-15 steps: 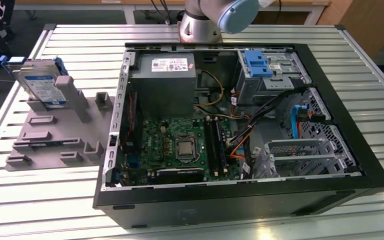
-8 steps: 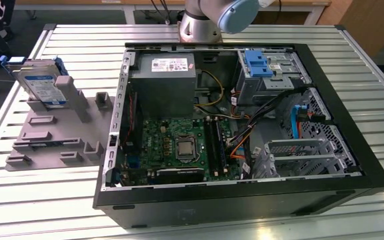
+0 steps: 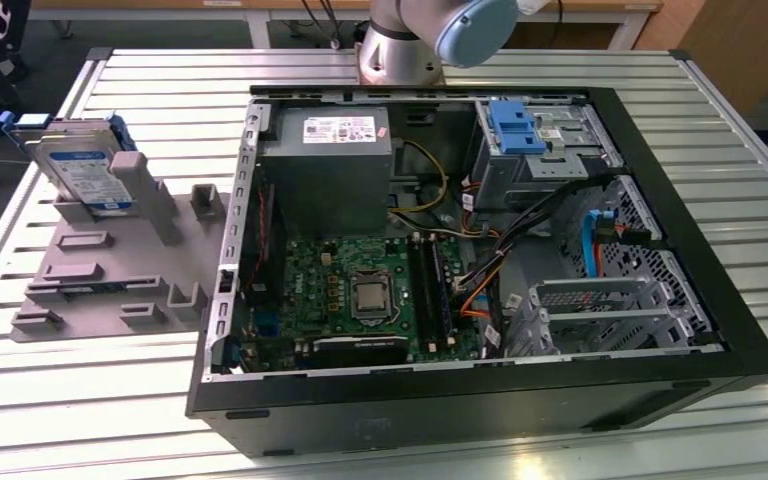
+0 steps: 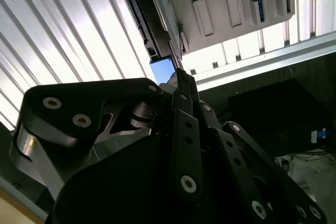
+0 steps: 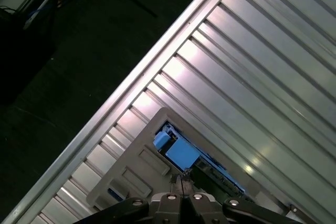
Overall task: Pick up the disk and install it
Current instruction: 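Pick up the disk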
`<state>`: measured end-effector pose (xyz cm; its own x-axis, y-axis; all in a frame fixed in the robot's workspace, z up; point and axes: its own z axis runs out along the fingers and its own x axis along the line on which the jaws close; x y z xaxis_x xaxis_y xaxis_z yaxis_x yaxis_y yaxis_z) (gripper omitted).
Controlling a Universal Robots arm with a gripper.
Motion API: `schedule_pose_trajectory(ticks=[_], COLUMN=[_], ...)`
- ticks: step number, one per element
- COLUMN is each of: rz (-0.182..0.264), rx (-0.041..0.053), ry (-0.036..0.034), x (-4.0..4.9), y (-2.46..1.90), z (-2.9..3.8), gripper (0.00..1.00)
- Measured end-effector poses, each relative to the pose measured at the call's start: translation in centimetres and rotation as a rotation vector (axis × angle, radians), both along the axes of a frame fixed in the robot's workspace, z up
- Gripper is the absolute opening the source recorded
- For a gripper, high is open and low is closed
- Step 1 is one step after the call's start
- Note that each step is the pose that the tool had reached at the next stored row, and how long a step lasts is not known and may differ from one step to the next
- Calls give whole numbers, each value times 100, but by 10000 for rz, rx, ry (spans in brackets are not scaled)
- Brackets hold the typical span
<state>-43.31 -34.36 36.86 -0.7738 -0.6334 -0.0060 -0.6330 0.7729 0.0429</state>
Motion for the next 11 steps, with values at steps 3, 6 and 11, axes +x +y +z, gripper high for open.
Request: schedule_pose_trajectory(ticks=[3, 6, 11], rz=[-74, -166, -291], rx=[0, 0, 0], ry=[0, 0, -1], x=[0, 0, 0], y=[0, 0, 0], z=[0, 0, 0], gripper=[11, 11, 11])
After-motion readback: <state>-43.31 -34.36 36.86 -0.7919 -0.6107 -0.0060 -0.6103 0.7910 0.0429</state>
